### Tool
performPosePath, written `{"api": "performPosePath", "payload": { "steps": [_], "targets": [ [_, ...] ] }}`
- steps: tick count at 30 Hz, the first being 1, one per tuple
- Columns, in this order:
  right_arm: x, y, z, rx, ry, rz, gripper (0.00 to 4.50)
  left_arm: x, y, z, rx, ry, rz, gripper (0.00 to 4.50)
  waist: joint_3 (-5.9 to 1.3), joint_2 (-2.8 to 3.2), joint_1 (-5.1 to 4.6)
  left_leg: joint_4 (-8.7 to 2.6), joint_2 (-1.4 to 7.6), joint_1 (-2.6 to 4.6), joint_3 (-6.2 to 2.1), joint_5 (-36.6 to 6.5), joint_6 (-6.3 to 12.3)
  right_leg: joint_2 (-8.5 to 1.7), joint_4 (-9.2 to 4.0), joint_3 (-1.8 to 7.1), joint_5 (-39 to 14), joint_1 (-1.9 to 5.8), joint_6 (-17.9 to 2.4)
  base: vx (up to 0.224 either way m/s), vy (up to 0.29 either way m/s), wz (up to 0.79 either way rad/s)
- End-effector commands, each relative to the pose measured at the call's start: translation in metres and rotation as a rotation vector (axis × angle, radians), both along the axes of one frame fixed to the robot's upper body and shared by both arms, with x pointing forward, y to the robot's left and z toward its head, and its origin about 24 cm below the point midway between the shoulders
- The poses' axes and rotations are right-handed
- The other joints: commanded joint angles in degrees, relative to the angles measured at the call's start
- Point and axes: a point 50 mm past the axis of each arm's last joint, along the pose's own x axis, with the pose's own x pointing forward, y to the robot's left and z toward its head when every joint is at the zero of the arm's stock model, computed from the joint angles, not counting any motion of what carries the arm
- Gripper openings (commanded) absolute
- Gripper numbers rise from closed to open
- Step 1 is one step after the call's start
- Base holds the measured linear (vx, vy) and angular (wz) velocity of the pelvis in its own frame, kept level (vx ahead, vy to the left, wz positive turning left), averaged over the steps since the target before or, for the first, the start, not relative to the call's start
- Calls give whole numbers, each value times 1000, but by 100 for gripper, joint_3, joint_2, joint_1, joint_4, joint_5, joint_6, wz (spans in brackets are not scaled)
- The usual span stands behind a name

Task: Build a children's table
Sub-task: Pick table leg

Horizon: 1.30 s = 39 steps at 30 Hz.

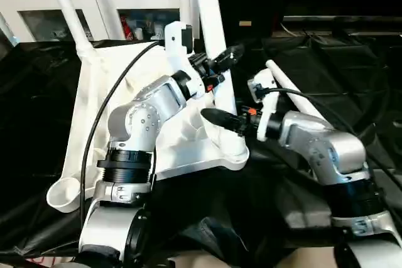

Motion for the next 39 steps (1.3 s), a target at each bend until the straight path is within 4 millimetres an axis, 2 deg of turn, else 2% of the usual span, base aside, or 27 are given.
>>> {"api": "performPosePath", "payload": {
  "steps": [1, 2, 6, 10, 17, 20, 28, 38, 39],
  "targets": [
    [1, -1, 10, -6, -20, 29, 331, -2, -1, 9, 17, -49, -11, 182, -472, -156, 17, -321, 31, 26, 36, -448, 313, -232, -382, 243, -984, 415, -906, 0, 0, 0],
    [0, -3, 11, -10, -11, 48, 331, -2, -2, 9, 28, -54, -13, 182, -474, -177, 20, -321, 32, 25, 37, -443, 324, -235, -377, 242, -1003, 418, -896, 0, 0, 0],
    [-3, -13, 12, -61, 27, 88, 331, -5, -3, 8, 49, -77, -48, 182, -476, -175, 27, -314, 39, 28, 36, -393, 341, -236, -376, 247, -964, 417, -897, 0, 0, 0],
    [-4, -16, 8, -79, 66, 95, 331, -9, -6, 9, 66, -101, -93, 182, -477, -194, 16, -309, 35, 23, 38, -380, 359, -238, -359, 243, -868, 419, -1002, 0, 0, 0],
    [-5, -12, 5, -78, 89, 103, 331, -15, -13, 9, 81, -123, -158, 182, -467, -189, 14, -317, 46, 33, 40, -484, 297, -243, -380, 246, -1083, 404, -958, 0, 0, 0],
    [-5, -11, 5, -72, 106, 113, 331, -20, -15, 9, 92, -141, -197, 182, -473, -193, 10, -316, 49, 28, 37, -433, 299, -240, -363, 247, -1005, 409, -968, 0, 0, 0],
    [-8, -12, 2, -86, 132, 129, 331, -20, -15, 9, 92, -148, -200, 182, -465, -197, 8, -319, 44, 29, 39, -478, 259, -235, -378, 246, -1094, 407, -914, 0, 0, 0],
    [-10, -12, -2, -114, 151, 139, 331, -20, -14, 9, 94, -150, -204, 182, -472, -203, 13, -311, 42, 31, 42, -447, 270, -238, -366, 251, -970, 412, -962, 0, 0, 0],
    [-10, -12, -2, -115, 151, 138, 304, -20, -14, 9, 95, -151, -206, 182, -471, -202, 14, -312, 42, 27, 41, -453, 266, -241, -367, 251, -993, 413, -960, 0, 0, 0]
  ]
}}
